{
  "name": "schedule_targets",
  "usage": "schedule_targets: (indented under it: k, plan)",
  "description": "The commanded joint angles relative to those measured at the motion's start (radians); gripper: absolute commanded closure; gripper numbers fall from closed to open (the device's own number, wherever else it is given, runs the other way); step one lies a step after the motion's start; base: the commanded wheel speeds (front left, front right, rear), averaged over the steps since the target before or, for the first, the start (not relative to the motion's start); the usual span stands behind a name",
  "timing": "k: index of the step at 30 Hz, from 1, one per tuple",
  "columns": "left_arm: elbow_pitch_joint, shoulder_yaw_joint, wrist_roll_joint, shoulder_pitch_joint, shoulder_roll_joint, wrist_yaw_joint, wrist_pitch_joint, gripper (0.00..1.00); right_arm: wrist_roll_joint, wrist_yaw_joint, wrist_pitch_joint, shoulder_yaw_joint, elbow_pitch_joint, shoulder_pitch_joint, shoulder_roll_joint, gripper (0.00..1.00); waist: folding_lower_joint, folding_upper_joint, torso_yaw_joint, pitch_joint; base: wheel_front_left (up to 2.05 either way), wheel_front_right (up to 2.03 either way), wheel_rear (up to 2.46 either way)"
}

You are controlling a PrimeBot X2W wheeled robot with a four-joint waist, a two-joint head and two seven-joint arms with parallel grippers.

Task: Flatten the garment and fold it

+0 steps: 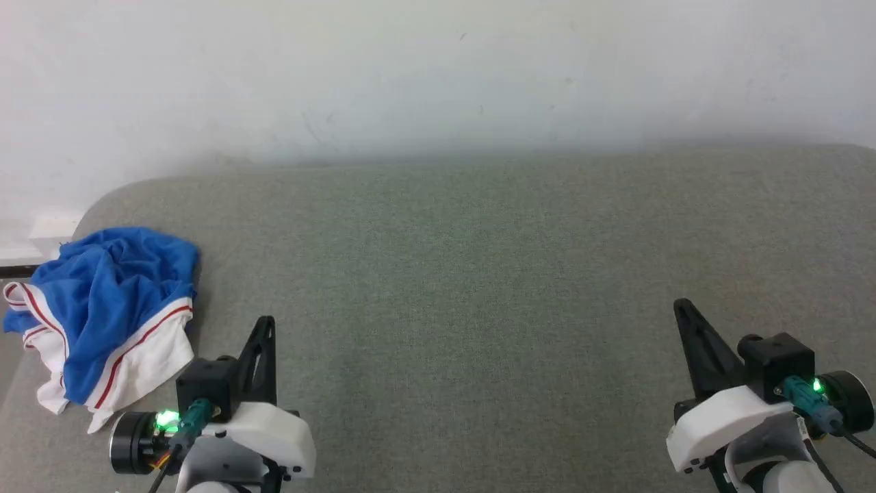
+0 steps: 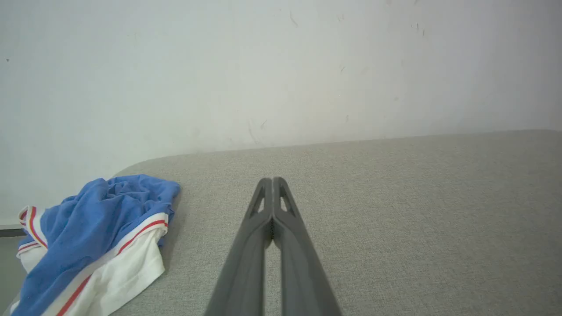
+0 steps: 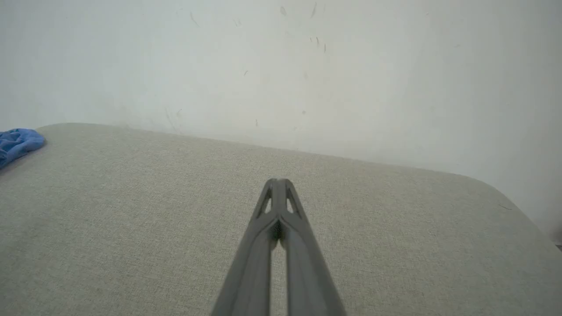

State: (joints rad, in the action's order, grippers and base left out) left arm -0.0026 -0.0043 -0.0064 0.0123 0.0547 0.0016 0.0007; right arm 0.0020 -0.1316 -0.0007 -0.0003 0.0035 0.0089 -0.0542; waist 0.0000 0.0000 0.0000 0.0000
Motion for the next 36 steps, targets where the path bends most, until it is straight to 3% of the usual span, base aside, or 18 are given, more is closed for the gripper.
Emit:
schedule_targets:
  k: [1,27,28,36]
  plan:
    - [0.003,0.004,0.006,-0.012,-0.005,-0.002,-0.001,1.00,-0.002,0.001,0.001,0.000,-0.004,-0.009,0.004,1.00,0.0000,0.0000,0.000,0.000,0.00,0.00,0.00]
    - [0.003,0.004,0.006,-0.012,-0.005,-0.002,-0.001,1.00,-0.002,0.001,0.001,0.000,-0.004,-0.009,0.004,1.00,0.0000,0.0000,0.000,0.000,0.00,0.00,0.00]
    - [0.000,0.000,0.000,0.000,0.000,0.000,0.000,0.00,0.000,0.000,0.000,0.000,0.000,0.000,0.000,0.00,0.0000,0.0000,0.000,0.000,0.00,0.00,0.00]
    - [-0.003,0.001,-0.004,0.005,0.000,-0.002,-0.008,0.00,0.009,0.000,-0.009,-0.008,0.003,0.002,-0.001,0.00,0.0000,0.0000,0.001,0.000,0.00,0.00,0.00]
